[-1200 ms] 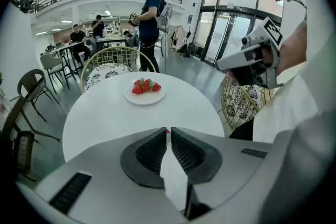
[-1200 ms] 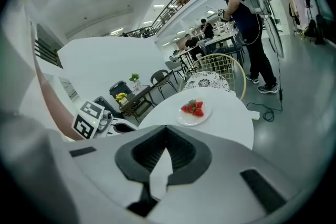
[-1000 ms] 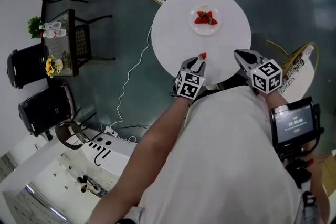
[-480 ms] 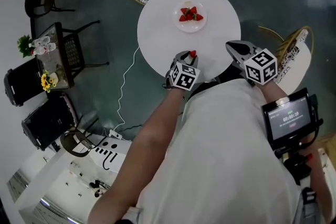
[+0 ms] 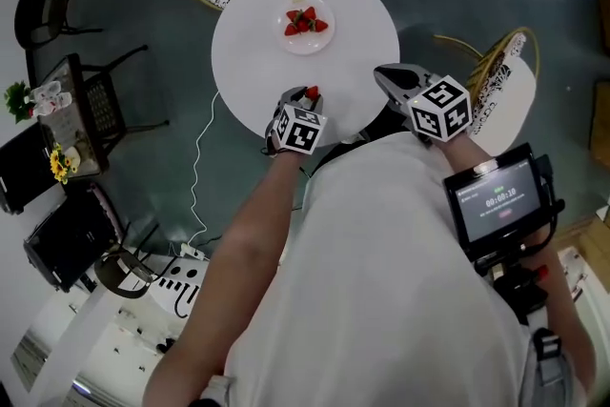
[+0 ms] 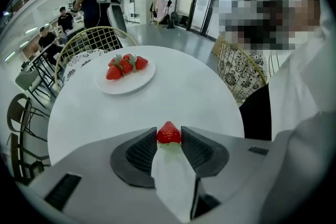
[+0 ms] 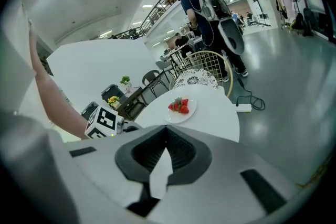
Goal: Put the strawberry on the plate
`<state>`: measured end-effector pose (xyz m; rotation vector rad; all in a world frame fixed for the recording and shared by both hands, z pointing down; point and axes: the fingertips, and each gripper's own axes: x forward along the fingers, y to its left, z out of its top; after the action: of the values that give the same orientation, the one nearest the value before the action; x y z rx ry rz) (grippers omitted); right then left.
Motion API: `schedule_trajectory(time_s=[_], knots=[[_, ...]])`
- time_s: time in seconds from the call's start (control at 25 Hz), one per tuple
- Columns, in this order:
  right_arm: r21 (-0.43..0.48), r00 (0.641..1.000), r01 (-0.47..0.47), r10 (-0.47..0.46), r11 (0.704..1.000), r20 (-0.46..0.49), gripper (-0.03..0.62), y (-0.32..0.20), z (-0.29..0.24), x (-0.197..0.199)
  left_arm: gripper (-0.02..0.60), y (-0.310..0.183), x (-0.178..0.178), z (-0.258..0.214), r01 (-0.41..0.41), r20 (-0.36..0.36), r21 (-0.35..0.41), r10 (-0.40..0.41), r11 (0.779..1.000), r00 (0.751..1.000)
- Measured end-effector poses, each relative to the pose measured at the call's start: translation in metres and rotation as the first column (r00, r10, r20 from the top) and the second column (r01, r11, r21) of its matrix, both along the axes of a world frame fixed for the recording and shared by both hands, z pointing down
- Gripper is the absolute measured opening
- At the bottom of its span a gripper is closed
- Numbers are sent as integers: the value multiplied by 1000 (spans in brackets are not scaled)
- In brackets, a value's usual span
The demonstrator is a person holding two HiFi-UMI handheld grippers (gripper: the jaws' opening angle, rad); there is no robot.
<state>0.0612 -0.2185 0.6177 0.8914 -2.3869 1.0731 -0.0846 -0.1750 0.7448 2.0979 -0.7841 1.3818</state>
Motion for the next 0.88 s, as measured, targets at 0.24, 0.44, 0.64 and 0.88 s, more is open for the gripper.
schedule_trajectory(time_s=[0.24,0.44,0.64,0.88], knots=[[16,1000,4,-4,1000,4,5,-2,0,-2,127,-5,-3,-5,71,-57,0,-71,997,996],[16,1000,9,-10,1000,14,5,-4,-2,-7,127,-11,-3,-25,132,-134,34,-127,991,983],[34,999,22,-23,999,31,5,-7,-6,-15,127,-14,-2,-37,172,-181,53,-160,984,970],[30,999,26,-27,999,31,5,-9,-7,-16,127,-40,1,-57,160,-206,143,-128,977,970]])
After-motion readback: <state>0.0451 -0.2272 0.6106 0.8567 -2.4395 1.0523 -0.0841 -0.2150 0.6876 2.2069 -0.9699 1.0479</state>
